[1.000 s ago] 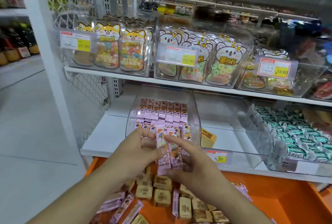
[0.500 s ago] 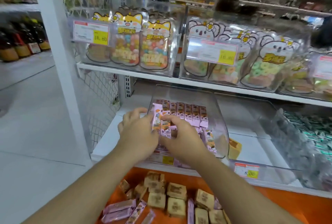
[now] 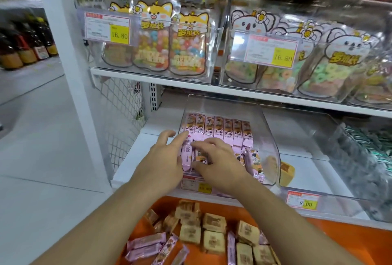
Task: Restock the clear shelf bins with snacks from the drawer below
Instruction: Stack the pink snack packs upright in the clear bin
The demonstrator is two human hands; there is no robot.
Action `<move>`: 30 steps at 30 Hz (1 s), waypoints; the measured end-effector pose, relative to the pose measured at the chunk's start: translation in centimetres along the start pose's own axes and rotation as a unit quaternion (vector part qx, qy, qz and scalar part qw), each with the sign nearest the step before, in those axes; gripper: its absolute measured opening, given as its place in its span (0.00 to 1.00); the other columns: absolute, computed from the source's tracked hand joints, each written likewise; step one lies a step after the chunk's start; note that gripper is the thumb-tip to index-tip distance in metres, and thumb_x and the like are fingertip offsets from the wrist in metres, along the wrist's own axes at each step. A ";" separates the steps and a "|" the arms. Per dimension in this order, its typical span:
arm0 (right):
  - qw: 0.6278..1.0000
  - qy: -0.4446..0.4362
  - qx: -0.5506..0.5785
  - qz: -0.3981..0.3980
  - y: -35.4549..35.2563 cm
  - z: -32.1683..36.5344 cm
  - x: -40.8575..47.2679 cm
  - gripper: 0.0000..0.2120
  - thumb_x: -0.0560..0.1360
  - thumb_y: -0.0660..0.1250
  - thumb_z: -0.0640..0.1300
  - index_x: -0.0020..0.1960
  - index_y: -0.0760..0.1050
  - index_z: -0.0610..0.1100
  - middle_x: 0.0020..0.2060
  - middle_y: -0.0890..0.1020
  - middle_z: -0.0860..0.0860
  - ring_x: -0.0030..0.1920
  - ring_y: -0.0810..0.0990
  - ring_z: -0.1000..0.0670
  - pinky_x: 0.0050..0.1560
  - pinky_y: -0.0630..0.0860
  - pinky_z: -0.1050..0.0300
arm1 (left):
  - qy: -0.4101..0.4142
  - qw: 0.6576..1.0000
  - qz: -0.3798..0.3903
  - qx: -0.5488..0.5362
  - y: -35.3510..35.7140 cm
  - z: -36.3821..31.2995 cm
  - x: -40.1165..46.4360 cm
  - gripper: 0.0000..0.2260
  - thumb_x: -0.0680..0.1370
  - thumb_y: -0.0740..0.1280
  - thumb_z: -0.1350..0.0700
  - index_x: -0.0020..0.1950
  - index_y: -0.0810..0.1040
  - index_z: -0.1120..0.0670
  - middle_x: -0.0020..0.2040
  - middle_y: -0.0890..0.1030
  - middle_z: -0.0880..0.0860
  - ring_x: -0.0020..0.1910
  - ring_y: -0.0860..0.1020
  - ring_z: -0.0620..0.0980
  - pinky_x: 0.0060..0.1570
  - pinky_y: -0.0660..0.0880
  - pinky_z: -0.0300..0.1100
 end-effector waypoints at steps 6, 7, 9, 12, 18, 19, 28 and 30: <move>0.995 -0.050 -0.064 0.059 0.2 0.6 0.6 0.25 0.83 0.60 0.47 0.76 0.67 0.66 0.82 0.57 0.62 0.82 0.47 0.51 0.80 0.47 0.45 | 0.007 0.999 0.002 -0.036 0.2 -0.1 0.2 0.27 0.82 0.63 0.58 0.80 0.65 0.42 0.76 0.64 0.42 0.64 0.75 0.50 0.64 0.76 0.51; 0.994 -0.051 -0.064 0.069 0.2 0.6 0.6 0.25 0.83 0.60 0.46 0.77 0.66 0.66 0.82 0.56 0.62 0.82 0.45 0.51 0.81 0.46 0.44 | 0.009 0.999 0.000 -0.044 0.1 -0.3 0.2 0.26 0.82 0.63 0.58 0.80 0.66 0.43 0.76 0.65 0.43 0.63 0.76 0.50 0.64 0.76 0.50; 0.995 -0.044 -0.056 0.072 0.1 0.5 0.8 0.27 0.82 0.63 0.46 0.78 0.66 0.64 0.82 0.57 0.62 0.83 0.45 0.51 0.82 0.45 0.43 | 0.012 0.998 -0.005 -0.063 -0.2 -0.4 0.2 0.27 0.83 0.62 0.58 0.81 0.64 0.43 0.75 0.66 0.42 0.60 0.76 0.49 0.62 0.76 0.48; 0.998 -0.028 -0.042 0.043 -0.5 0.6 1.4 0.34 0.78 0.71 0.52 0.80 0.62 0.56 0.80 0.63 0.57 0.82 0.53 0.48 0.82 0.55 0.40 | 0.023 0.996 -0.022 -0.085 -0.6 -0.6 0.1 0.31 0.83 0.61 0.60 0.82 0.58 0.38 0.76 0.66 0.41 0.63 0.74 0.45 0.63 0.75 0.43; 0.996 -0.003 -0.050 0.072 -0.7 0.9 3.8 0.48 0.68 0.80 0.61 0.81 0.61 0.55 0.77 0.66 0.54 0.79 0.60 0.48 0.79 0.63 0.42 | 0.015 0.989 -0.033 -0.141 -1.3 -1.0 -0.1 0.29 0.83 0.62 0.63 0.79 0.62 0.39 0.60 0.72 0.37 0.52 0.77 0.43 0.41 0.70 0.28; 0.996 0.000 -0.047 0.076 -0.6 0.8 4.1 0.49 0.66 0.81 0.62 0.80 0.62 0.57 0.76 0.67 0.53 0.78 0.62 0.47 0.78 0.64 0.41 | 0.015 0.989 -0.032 -0.143 -1.3 -0.9 -0.1 0.29 0.83 0.62 0.63 0.78 0.62 0.39 0.60 0.71 0.36 0.52 0.78 0.43 0.40 0.70 0.29; 0.999 -0.040 -0.024 0.013 -0.2 0.8 3.9 0.47 0.64 0.83 0.62 0.78 0.65 0.58 0.65 0.72 0.58 0.70 0.66 0.51 0.73 0.69 0.45 | 0.007 0.989 -0.021 -0.143 -1.0 -0.1 0.4 0.27 0.82 0.62 0.62 0.75 0.66 0.37 0.65 0.76 0.38 0.53 0.80 0.46 0.45 0.75 0.36; 0.998 -0.041 -0.033 0.018 -0.4 0.9 3.9 0.45 0.67 0.82 0.60 0.78 0.65 0.57 0.67 0.72 0.57 0.71 0.63 0.51 0.74 0.68 0.45 | 0.010 0.990 -0.017 -0.142 -0.9 0.1 0.5 0.27 0.82 0.62 0.62 0.75 0.66 0.36 0.65 0.77 0.39 0.51 0.80 0.46 0.45 0.75 0.38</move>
Point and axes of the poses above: each hand's wrist, its own x-axis towards the middle knuckle, its own y-axis out of the palm, z = x × y, the point moved 1 cm from there along x, towards the middle knuckle
